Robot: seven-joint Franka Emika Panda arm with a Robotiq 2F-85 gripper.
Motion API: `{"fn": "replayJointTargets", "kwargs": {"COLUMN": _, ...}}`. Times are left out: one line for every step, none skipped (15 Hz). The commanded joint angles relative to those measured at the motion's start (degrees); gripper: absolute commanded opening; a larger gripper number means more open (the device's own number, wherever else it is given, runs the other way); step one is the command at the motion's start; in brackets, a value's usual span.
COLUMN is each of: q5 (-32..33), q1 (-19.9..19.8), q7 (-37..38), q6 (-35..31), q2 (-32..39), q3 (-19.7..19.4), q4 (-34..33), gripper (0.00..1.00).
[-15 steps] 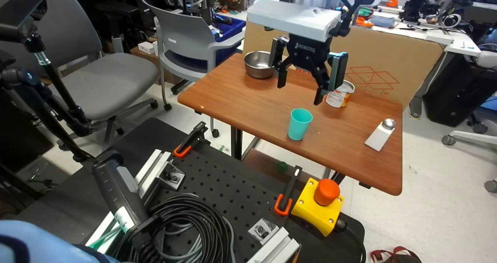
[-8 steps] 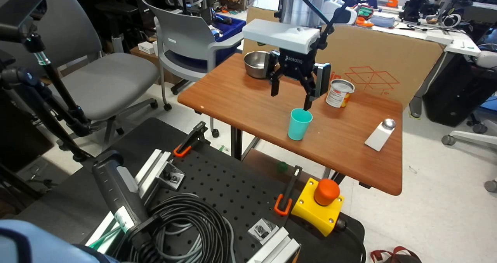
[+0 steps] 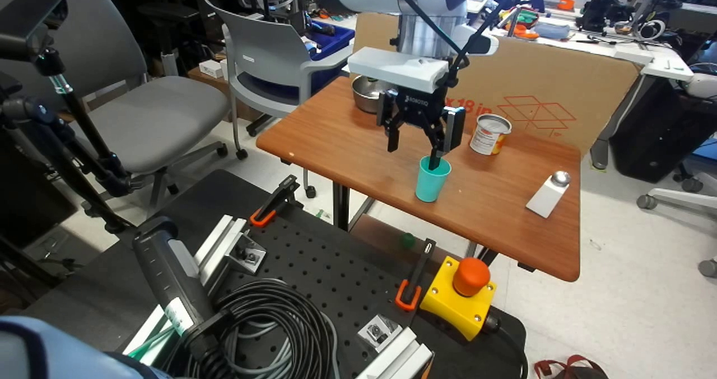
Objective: Move the cup to the left on the table
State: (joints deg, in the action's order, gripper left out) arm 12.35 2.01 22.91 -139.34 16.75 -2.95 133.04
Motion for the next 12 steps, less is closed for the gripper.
{"fn": "replayJointTargets", "kwargs": {"q5": 1.00, "q1": 1.86, "q7": 1.82, "q6": 0.99, "q2": 1.96, "q3": -1.51, "q4": -1.98, "gripper": 0.60}}
{"fn": "replayJointTargets", "kwargs": {"q5": 0.55, "q1": 1.87, "q7": 1.77, "q6": 1.22, "q2": 1.92, "q3": -1.60, "q4": -2.16, "gripper": 0.51}}
{"fn": "replayJointTargets", "kwargs": {"q5": 0.06, "q1": 1.77, "q7": 1.61, "q6": 1.35, "q2": 1.76, "q3": -1.67, "q4": -2.30, "gripper": 0.45}}
{"fn": "replayJointTargets", "kwargs": {"q5": -0.87, "q1": 1.45, "q7": 1.29, "q6": 1.88, "q2": 1.30, "q3": -1.62, "q4": -2.39, "gripper": 0.36}}
{"fn": "replayJointTargets", "kwargs": {"q5": -1.62, "q1": 1.18, "q7": 0.95, "q6": 2.33, "q2": 0.89, "q3": -1.60, "q4": -2.47, "gripper": 0.29}}
{"fn": "replayJointTargets", "kwargs": {"q5": -2.49, "q1": 0.82, "q7": 0.46, "q6": 2.92, "q2": 0.37, "q3": -1.58, "q4": -2.54, "gripper": 0.20}}
{"fn": "replayJointTargets", "kwargs": {"q5": -3.26, "q1": 0.58, "q7": 0.38, "q6": 3.55, "q2": -0.01, "q3": -1.63, "q4": -2.67, "gripper": 0.14}}
{"fn": "replayJointTargets", "kwargs": {"q5": -4.53, "q1": 0.19, "q7": -0.12, "q6": 4.44, "q2": -0.52, "q3": -1.55, "q4": -2.83, "gripper": 0.05}}
{"fn": "replayJointTargets", "kwargs": {"q5": -5.93, "q1": -0.23, "q7": -0.63, "q6": 5.52, "q2": -1.20, "q3": -1.43, "q4": -2.88, "gripper": 0.01}}
{"fn": "replayJointTargets", "kwargs": {"q5": -7.20, "q1": -0.55, "q7": -0.88, "q6": 6.54, "q2": -1.77, "q3": -1.35, "q4": -3.00, "gripper": 0.00}}
{"fn": "replayJointTargets", "kwargs": {"q5": -8.09, "q1": -0.66, "q7": -1.04, "q6": 7.57, "q2": -2.80, "q3": -1.28, "q4": -2.88, "gripper": 0.00}}
{"fn": "replayJointTargets", "kwargs": {"q5": -8.41, "q1": -0.57, "q7": -0.95, "q6": 8.43, "q2": -3.71, "q3": -1.25, "q4": -2.68, "gripper": 0.00}}
